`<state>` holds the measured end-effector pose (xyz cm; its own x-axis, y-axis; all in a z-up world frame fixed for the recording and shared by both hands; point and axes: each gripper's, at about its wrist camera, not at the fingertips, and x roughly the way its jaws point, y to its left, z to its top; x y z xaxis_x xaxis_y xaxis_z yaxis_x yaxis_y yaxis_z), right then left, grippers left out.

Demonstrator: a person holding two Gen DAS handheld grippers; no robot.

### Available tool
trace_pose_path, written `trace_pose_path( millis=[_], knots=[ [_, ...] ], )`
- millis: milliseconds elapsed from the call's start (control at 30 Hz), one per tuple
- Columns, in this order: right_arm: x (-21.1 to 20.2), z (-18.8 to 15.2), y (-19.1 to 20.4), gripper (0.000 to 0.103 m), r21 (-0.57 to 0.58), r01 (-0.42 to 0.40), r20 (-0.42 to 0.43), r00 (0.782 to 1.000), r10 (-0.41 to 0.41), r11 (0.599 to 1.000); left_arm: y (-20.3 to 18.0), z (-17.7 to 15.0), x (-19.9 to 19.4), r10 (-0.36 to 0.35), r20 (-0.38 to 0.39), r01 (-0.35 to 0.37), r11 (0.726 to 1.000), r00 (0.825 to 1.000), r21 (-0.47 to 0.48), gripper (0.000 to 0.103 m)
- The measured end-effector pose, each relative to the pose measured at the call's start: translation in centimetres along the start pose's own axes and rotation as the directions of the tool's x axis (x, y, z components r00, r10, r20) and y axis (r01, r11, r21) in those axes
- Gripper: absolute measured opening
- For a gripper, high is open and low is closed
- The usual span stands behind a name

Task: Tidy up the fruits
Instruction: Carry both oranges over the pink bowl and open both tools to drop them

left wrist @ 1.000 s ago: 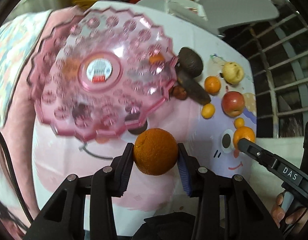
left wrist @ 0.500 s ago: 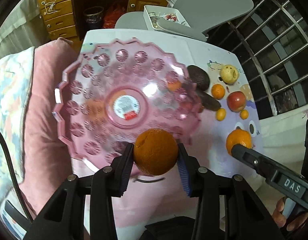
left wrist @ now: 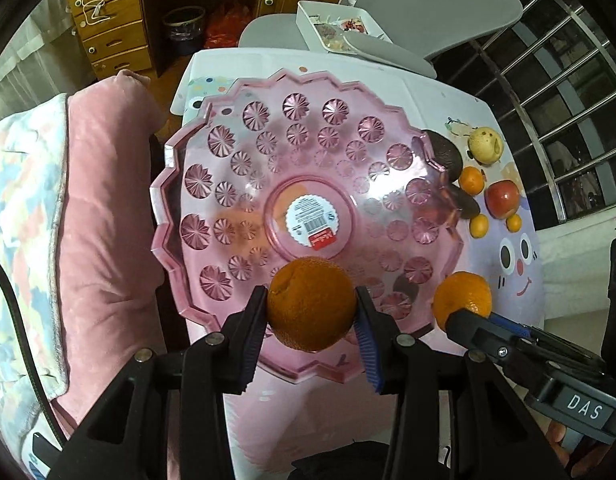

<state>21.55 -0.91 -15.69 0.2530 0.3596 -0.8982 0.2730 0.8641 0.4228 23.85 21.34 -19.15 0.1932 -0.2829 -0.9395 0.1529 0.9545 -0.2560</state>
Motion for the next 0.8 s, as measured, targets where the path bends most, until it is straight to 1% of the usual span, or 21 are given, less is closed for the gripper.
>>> trace_pose_path(
  millis=[200, 267, 367, 433, 567, 800],
  knots=[
    [0.7, 0.0, 0.8, 0.037, 0.003, -0.004, -0.017, 1.000, 0.004, 1.000, 0.7, 0.1, 0.3, 0.010, -0.007, -0.010, 1.000, 1.000, -0.005, 0.041],
    [0.7, 0.0, 0.7, 0.037, 0.009, 0.000, -0.018, 1.000, 0.000, 1.000, 0.8, 0.1, 0.3, 0.010, -0.005, -0.011, 1.000, 1.000, -0.007, 0.044],
    [0.4, 0.0, 0.5, 0.037, 0.014, -0.005, -0.005, 1.000, 0.005, 1.000, 0.8, -0.1, -0.2, 0.003, 0.013, -0.003, 1.000, 1.000, -0.011, 0.049],
    [0.1, -0.1, 0.5, 0.037, 0.015, -0.006, 0.003, 1.000, 0.006, 1.000, 0.6, -0.2, -0.6, 0.007, 0.027, -0.007, 1.000, 1.000, -0.007, 0.057],
    [-0.2, -0.3, 0.0, 0.037, 0.026, -0.012, 0.008, 1.000, 0.012, 1.000, 0.0, -0.7, -1.2, 0.011, 0.041, -0.011, 1.000, 0.999, 0.008, 0.058],
    [-1.2, -1.6, -1.6, 0.037, 0.055, -0.020, 0.018, 1.000, 0.019, 0.998, -1.9, -2.4, -1.4, 0.020, 0.030, -0.021, 0.999, 0.999, 0.025, 0.058]
  ],
)
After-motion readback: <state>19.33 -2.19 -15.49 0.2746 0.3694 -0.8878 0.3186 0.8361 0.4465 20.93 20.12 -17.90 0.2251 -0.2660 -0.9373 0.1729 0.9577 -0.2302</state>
